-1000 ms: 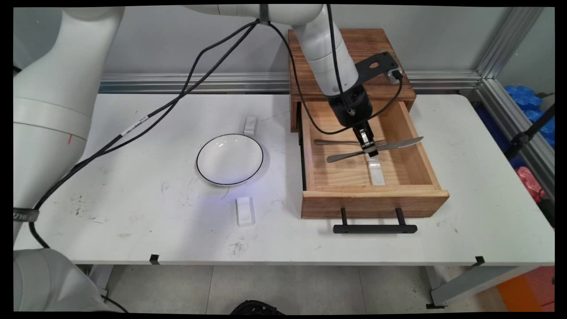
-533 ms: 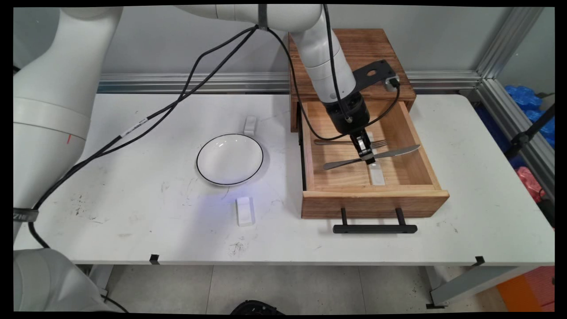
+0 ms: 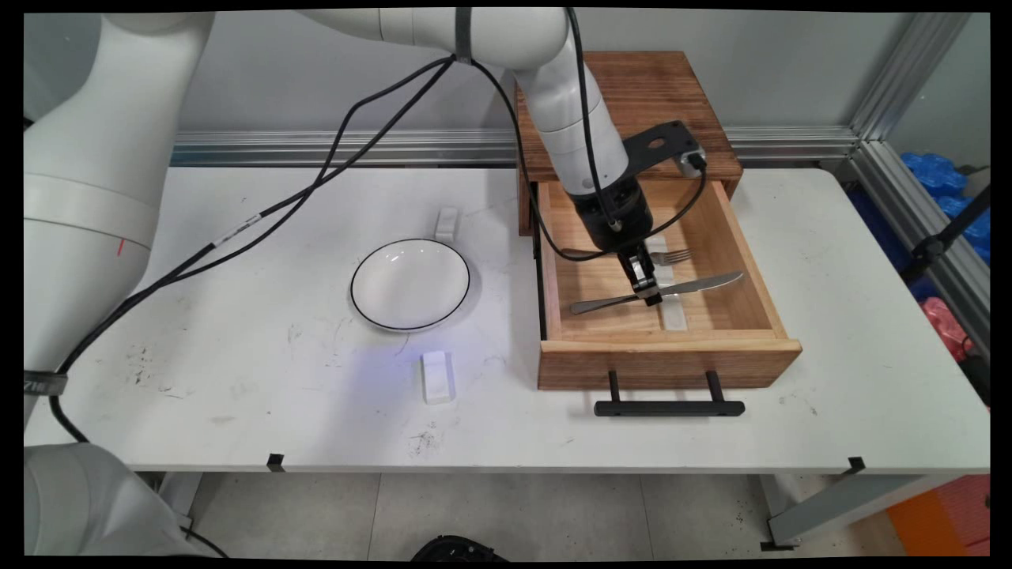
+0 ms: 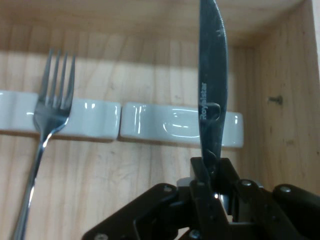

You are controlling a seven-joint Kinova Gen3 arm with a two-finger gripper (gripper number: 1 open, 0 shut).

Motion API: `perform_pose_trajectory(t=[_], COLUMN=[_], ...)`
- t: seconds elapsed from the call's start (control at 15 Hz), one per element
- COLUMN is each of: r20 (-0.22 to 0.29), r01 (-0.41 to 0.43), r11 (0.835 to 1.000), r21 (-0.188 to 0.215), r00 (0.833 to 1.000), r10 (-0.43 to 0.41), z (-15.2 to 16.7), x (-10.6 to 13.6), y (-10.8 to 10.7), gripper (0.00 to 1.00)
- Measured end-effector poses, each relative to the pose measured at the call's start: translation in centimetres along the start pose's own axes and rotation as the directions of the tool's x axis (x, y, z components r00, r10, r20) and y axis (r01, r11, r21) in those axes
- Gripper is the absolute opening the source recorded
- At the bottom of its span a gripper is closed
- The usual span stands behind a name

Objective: Place the picked object into the drawer

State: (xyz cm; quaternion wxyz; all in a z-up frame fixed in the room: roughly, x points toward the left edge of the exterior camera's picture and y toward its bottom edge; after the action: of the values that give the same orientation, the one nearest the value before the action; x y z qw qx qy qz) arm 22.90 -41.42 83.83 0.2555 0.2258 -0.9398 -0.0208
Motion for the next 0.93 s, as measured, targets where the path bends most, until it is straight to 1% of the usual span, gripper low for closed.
perform_pose_trajectory(t=[0.93], r20=[0.017], r01=[-0.001], r11=[1.000], r21=[-0.002], r00=[1.000], r10=[0.001], z=[0.68], x=[-0.91], y=[-0.31], gripper=[0.00])
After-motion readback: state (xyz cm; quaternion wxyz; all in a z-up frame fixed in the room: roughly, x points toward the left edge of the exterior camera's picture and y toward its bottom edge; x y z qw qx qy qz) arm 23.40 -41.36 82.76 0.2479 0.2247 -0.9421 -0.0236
